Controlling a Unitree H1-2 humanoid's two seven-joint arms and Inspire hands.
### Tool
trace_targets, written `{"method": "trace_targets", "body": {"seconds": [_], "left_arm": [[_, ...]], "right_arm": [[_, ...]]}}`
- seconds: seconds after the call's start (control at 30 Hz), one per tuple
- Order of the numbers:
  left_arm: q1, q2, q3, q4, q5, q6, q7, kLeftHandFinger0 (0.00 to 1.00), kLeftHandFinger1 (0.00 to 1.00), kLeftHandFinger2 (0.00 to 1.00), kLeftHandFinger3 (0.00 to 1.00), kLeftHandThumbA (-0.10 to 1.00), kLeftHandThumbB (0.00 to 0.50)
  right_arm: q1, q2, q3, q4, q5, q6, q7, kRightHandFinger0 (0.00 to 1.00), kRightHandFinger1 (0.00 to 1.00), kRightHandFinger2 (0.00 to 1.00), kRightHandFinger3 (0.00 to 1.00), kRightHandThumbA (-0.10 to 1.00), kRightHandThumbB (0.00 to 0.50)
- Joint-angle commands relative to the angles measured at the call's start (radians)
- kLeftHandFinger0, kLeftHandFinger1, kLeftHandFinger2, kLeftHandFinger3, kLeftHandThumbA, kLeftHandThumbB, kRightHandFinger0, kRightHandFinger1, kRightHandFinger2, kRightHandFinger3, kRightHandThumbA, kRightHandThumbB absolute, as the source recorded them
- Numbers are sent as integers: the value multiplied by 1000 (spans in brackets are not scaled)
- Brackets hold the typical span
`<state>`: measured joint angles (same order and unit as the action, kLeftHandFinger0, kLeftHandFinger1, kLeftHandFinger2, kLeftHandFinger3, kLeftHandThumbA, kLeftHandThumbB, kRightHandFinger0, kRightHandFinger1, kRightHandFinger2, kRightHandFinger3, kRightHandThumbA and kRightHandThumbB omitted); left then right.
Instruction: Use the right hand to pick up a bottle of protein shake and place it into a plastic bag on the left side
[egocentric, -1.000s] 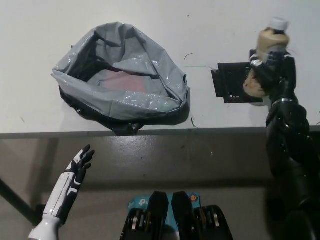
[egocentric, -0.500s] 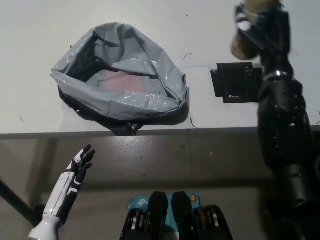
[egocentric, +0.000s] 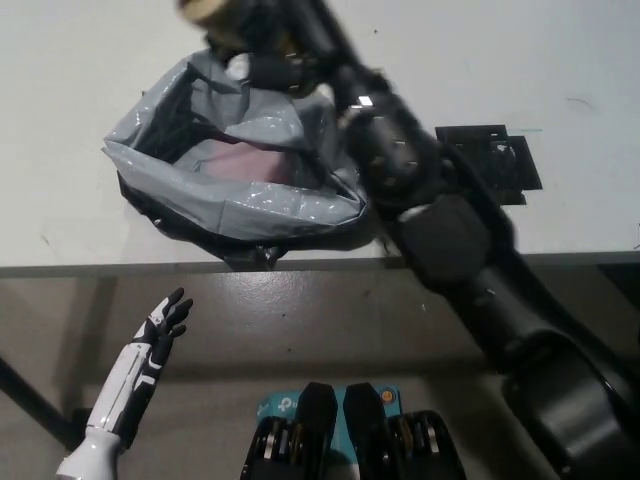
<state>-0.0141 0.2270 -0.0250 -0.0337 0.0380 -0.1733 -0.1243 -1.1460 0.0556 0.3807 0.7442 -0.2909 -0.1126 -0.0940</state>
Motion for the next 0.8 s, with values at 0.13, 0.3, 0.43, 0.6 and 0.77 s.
{"method": "trace_targets", "body": {"seconds": [0.13,0.3,0.43,0.6,0.77], "left_arm": [[-9,17,4,-45,-18,12,-21,1000,1000,1000,1000,1000,308],[-10,20,1,-51,-5,5,-19,1000,1000,1000,1000,1000,290],[-13,23,-2,-72,28,32,-11,1000,1000,1000,1000,1000,343],[-37,36,0,-75,43,33,-14,1000,1000,1000,1000,1000,336],[-64,35,-8,-64,26,46,-28,1000,1000,1000,1000,1000,345]], "right_arm": [[-205,35,108,303,-163,-54,-63,0,242,592,564,336,281],[-239,49,131,435,-180,-79,-99,8,186,501,440,379,289],[-236,52,151,502,-202,-72,-115,0,68,362,288,396,278],[-235,47,180,560,-223,3,-18,317,487,788,802,732,453],[-232,23,104,561,-105,45,325,1000,1000,1000,1000,812,500]]}}
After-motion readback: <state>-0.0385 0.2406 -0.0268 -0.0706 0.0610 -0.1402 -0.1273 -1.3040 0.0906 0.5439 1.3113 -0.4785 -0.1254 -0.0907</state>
